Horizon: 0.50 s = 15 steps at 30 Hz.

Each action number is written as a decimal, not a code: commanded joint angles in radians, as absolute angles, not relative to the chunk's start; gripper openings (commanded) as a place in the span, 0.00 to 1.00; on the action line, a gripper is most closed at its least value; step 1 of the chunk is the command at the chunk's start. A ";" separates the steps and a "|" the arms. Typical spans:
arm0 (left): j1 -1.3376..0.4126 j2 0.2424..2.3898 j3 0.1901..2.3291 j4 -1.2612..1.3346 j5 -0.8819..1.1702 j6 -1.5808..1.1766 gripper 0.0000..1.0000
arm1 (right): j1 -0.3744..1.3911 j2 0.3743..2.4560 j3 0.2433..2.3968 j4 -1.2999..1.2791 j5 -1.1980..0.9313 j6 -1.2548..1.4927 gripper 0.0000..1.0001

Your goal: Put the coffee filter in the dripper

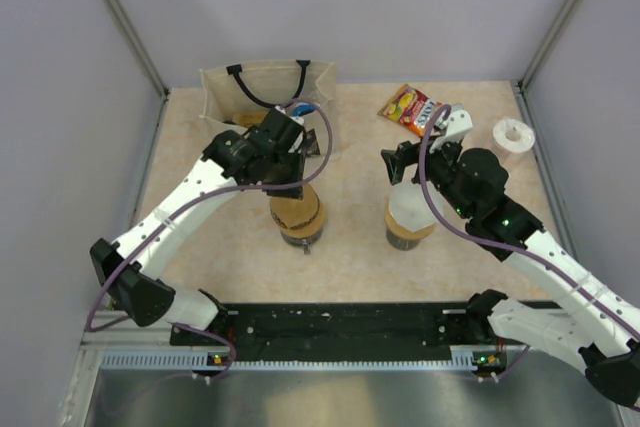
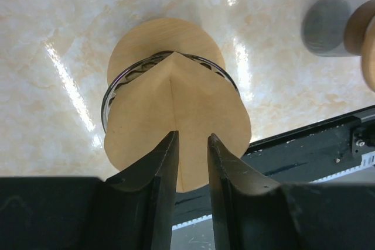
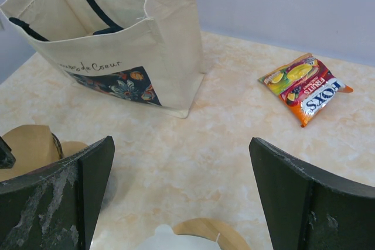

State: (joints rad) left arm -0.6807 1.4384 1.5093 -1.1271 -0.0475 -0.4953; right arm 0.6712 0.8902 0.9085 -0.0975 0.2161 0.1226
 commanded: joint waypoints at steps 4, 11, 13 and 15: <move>-0.681 1.273 1.603 -1.017 -0.288 -0.538 0.53 | 0.667 0.850 0.917 -0.074 0.233 0.123 0.98; -0.523 1.186 1.563 -0.870 -0.445 -0.583 0.99 | 0.667 0.812 0.910 -0.081 0.398 0.149 0.99; -0.470 1.175 1.551 -0.867 -0.500 -0.595 0.99 | 0.667 0.807 0.902 -0.077 0.493 0.155 0.99; -0.421 1.158 1.523 -0.861 -0.573 -0.603 0.99 | 0.669 0.805 0.896 -0.078 0.602 0.159 0.99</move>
